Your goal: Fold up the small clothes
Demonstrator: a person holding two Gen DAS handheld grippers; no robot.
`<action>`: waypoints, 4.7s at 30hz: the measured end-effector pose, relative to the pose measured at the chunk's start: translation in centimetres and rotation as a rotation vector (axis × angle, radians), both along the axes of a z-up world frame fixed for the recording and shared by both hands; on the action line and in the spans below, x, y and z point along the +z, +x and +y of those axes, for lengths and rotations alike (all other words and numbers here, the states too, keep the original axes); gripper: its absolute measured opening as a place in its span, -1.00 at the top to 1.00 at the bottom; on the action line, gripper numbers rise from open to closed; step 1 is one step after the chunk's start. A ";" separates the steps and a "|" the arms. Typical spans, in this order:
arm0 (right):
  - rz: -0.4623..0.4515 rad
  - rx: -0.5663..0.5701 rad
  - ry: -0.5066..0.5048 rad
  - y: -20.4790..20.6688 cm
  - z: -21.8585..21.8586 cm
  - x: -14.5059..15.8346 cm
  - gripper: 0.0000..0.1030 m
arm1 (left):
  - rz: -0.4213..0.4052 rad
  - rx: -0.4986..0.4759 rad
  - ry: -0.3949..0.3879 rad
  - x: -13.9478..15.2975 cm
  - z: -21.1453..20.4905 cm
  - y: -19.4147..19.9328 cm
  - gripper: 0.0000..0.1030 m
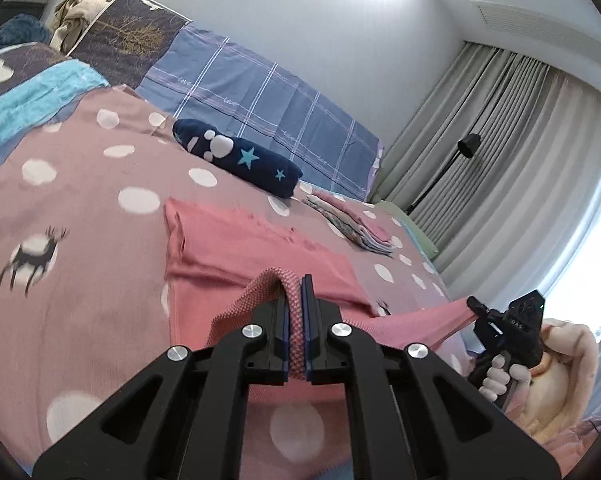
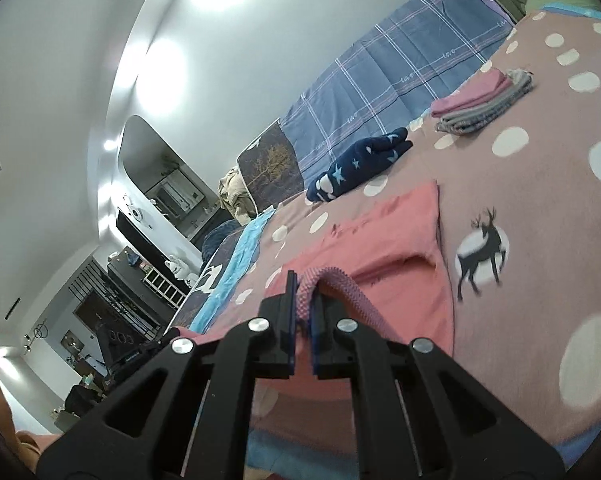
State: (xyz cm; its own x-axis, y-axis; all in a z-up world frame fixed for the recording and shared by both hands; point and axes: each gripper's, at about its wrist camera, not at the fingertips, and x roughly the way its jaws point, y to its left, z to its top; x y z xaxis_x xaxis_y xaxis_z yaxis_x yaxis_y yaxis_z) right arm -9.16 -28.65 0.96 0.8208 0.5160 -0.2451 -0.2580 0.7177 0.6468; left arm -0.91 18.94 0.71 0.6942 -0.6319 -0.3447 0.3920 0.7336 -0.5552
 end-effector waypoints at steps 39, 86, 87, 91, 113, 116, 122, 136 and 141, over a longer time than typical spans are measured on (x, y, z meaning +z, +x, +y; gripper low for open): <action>0.215 -0.140 -0.755 22.0 5.7 -7.0 0.18 | 0.109 0.250 0.623 -6.1 -3.5 16.0 0.10; 0.171 -0.025 -0.573 27.6 1.3 -4.5 0.82 | 0.001 0.067 0.460 -2.6 -5.0 23.6 0.94; 0.131 -0.037 -0.560 26.9 1.3 -3.3 0.82 | -0.029 0.078 0.470 -1.7 -5.1 23.3 0.94; 0.043 -0.068 -0.544 26.6 1.3 -0.6 0.82 | -0.067 0.126 0.503 -0.3 -5.1 24.7 0.94; 0.312 -0.041 -0.548 17.8 -0.1 -8.3 0.27 | 0.166 0.027 0.399 -6.5 0.7 10.0 0.27; 0.335 -0.010 -0.514 14.9 0.7 -9.2 0.25 | 0.221 -0.032 0.348 -8.5 0.4 8.6 0.27; 0.299 0.046 -0.513 11.1 3.2 -8.9 0.12 | 0.318 -0.033 0.255 -10.8 0.2 10.2 0.97; 0.310 -0.008 -0.477 8.8 2.4 -9.5 0.06 | 0.197 0.067 0.536 -6.8 -2.7 7.5 0.99; 0.292 -0.017 -0.450 9.7 1.9 -8.9 0.35 | 0.081 -0.121 0.588 -6.0 -11.3 8.1 0.35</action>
